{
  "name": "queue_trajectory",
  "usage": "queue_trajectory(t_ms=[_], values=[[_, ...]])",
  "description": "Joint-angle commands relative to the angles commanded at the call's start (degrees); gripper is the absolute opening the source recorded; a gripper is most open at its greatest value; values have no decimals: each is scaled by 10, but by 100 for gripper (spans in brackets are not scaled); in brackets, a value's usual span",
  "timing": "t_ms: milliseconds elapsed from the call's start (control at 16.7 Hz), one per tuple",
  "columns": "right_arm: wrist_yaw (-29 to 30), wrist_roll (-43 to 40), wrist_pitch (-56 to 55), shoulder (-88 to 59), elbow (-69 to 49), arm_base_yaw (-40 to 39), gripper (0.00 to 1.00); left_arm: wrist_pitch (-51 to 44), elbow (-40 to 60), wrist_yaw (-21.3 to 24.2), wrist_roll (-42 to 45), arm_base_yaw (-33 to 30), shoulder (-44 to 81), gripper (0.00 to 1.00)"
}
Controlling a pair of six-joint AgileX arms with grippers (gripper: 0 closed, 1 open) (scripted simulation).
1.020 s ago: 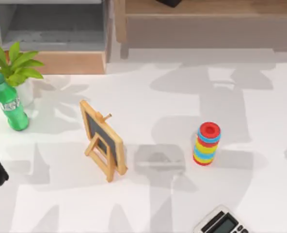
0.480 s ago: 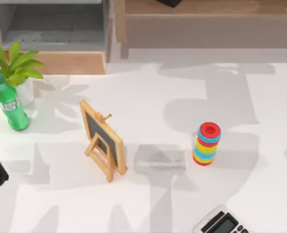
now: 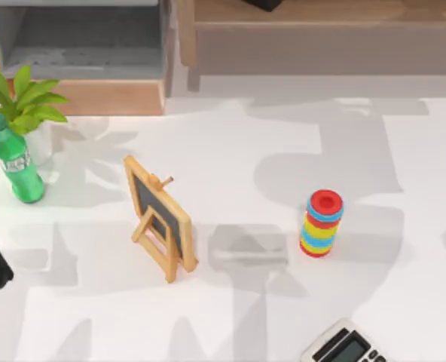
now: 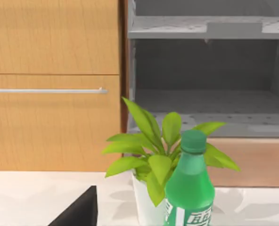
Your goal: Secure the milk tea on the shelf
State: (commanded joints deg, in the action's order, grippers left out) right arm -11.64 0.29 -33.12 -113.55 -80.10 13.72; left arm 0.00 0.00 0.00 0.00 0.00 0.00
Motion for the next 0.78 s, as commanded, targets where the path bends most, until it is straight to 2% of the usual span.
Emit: queue_trajectory(t_ms=[420, 780], values=[[0, 0, 0, 0, 0, 0, 98, 0, 0, 0, 0, 0, 0, 100], [0, 0, 0, 0, 0, 0, 100, 0, 0, 0, 0, 0, 0, 100]])
